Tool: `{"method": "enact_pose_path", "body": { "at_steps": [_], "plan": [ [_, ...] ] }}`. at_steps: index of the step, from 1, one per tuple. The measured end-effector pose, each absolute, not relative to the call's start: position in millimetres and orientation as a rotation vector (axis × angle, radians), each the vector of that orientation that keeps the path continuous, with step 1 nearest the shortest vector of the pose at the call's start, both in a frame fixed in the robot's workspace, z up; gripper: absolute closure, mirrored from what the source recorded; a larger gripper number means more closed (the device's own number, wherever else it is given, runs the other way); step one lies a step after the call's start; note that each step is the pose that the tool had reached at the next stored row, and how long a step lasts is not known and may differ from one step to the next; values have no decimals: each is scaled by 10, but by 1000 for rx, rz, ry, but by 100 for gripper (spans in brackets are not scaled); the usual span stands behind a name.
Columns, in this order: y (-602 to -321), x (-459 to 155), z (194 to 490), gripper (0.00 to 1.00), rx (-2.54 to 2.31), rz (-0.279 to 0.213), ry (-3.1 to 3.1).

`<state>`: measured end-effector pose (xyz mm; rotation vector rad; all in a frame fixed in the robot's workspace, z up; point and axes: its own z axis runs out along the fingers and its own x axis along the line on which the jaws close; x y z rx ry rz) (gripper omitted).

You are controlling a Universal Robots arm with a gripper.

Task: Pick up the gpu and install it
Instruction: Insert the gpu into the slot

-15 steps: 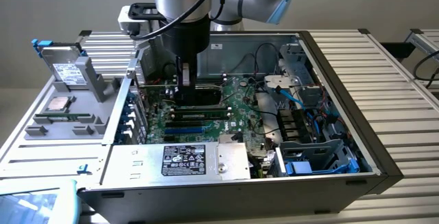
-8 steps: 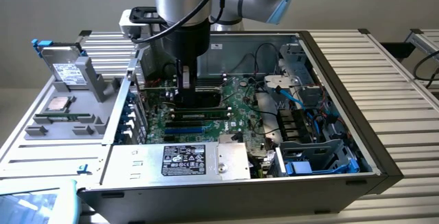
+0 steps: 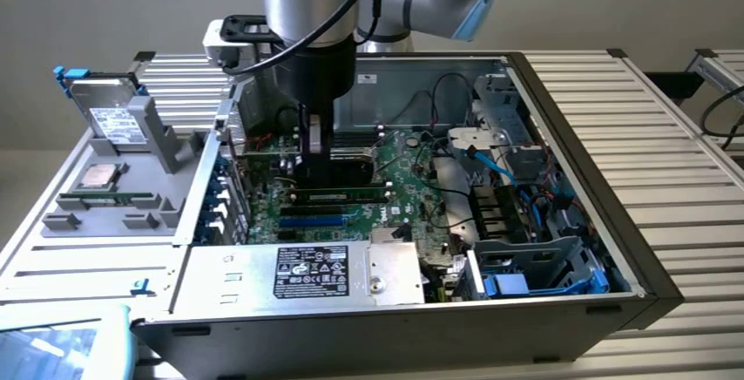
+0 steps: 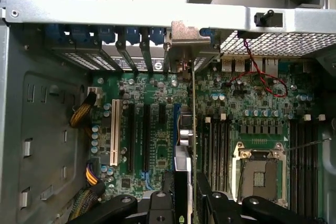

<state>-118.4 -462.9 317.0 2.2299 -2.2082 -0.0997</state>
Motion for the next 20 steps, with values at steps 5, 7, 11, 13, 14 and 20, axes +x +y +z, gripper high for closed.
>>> {"method": "enact_pose_path", "body": {
  "at_steps": [5, 7, 11, 13, 14, 20],
  "plan": [
    [-4640, -1184, 3094, 72, 2230, -100, -2208],
    [-4644, -1184, 3058, 72, 2230, -100, -2208],
    [-4649, -1184, 2985, 72, 2230, -100, -2208],
    [-4652, -1185, 2949, 72, 2230, -100, -2208],
    [-4654, -1186, 2931, 72, 2230, -100, -2208],
    [-4664, -1189, 2879, 72, 2230, -100, -2208]
  ]
}}
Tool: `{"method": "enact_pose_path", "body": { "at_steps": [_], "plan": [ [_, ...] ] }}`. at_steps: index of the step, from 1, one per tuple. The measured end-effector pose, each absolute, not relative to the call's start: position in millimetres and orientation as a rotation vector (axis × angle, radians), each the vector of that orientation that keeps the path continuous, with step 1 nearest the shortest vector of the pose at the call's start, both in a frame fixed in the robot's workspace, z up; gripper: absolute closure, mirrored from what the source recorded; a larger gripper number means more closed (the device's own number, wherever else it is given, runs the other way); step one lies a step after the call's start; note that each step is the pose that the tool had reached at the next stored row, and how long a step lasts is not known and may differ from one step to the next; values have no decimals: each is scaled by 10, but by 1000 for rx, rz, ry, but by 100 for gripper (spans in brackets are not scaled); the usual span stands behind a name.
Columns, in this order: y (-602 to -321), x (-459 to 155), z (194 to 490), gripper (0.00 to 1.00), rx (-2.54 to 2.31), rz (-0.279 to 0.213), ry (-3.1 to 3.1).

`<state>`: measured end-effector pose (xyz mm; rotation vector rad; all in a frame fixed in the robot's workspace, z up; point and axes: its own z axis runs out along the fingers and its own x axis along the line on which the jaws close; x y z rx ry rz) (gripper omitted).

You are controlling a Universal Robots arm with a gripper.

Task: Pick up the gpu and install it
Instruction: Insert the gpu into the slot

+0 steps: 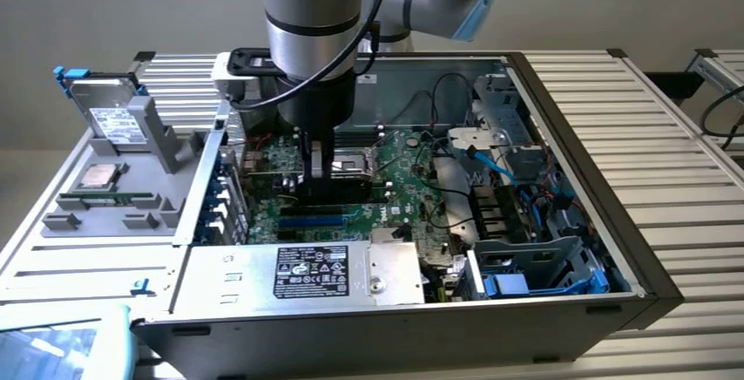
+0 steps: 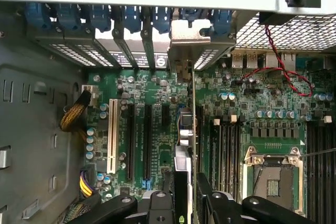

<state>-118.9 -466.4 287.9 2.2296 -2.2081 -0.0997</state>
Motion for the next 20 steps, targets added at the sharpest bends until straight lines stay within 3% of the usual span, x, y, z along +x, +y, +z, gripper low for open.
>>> {"method": "enact_pose_path", "body": {
  "at_steps": [20],
  "plan": [
    [-4670, -1190, 2827, 72, 2222, -89, -2201]
  ]
}}
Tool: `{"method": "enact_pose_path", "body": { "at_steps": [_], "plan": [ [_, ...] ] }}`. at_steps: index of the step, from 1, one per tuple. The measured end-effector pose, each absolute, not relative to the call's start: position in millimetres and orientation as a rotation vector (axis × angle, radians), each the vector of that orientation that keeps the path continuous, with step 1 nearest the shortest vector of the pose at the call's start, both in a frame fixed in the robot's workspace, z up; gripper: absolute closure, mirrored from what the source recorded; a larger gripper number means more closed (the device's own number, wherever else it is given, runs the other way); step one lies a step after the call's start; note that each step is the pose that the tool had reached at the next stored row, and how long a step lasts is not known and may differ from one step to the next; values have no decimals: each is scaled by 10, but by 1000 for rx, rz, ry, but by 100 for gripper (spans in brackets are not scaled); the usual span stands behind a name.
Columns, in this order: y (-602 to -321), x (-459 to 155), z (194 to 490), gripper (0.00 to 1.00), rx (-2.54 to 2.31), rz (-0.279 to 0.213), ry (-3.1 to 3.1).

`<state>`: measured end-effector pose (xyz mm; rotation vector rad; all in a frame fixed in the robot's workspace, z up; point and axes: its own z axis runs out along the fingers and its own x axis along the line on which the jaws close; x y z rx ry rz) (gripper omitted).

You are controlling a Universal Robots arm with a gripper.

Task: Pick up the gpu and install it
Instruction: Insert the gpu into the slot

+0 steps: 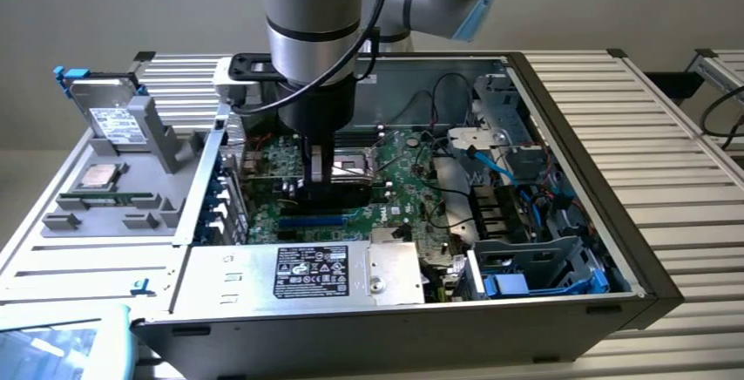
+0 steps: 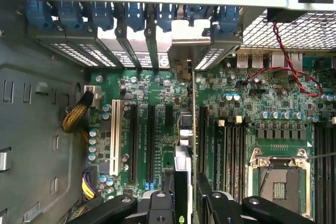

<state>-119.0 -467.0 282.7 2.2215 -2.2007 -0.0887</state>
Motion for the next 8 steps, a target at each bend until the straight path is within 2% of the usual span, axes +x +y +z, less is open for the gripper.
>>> {"method": "enact_pose_path", "body": {
  "at_steps": [8],
  "plan": [
    [-4671, -1225, 2747, 72, 2220, -92, -2199]
  ]
}}
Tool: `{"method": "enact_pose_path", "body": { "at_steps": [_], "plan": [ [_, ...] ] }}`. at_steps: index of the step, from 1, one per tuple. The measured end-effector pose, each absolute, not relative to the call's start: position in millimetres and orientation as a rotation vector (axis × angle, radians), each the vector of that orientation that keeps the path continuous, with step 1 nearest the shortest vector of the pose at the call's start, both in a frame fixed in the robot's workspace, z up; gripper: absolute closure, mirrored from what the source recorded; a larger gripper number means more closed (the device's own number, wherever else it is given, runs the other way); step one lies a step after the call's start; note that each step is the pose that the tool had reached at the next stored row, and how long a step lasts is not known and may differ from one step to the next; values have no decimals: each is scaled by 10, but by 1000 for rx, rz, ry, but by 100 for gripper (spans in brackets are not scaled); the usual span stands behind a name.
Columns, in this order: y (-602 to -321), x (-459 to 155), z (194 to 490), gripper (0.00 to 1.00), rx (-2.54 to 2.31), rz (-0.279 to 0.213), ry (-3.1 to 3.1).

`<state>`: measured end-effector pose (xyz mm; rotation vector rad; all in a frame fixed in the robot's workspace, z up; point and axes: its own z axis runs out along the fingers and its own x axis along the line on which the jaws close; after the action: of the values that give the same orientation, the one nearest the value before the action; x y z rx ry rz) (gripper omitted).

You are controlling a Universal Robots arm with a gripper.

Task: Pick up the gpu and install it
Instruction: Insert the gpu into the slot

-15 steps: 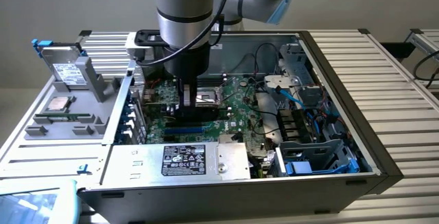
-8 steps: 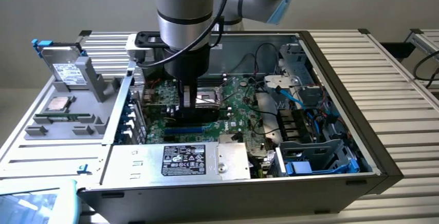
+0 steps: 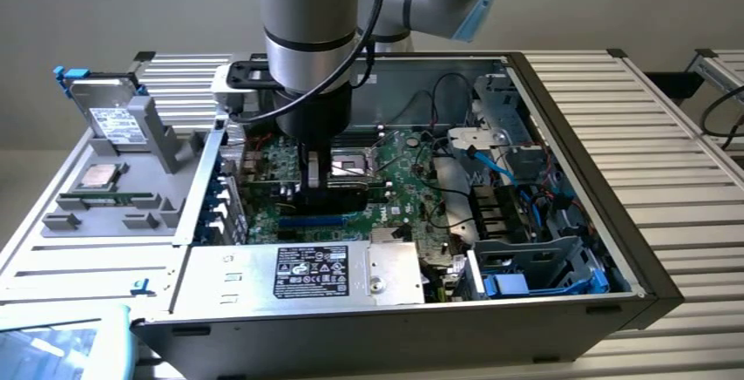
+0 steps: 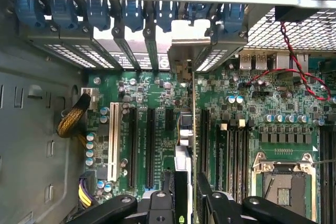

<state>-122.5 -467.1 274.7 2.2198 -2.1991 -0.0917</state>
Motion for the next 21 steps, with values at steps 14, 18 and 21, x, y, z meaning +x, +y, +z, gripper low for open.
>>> {"method": "enact_pose_path", "body": {
  "at_steps": [14, 18, 21],
  "plan": [
    [-4675, -1226, 2706, 72, 2219, -93, -2198],
    [-4657, -1218, 2702, 72, 2217, -93, -2201],
    [-4657, -1217, 2702, 72, 2216, -93, -2202]
  ]
}}
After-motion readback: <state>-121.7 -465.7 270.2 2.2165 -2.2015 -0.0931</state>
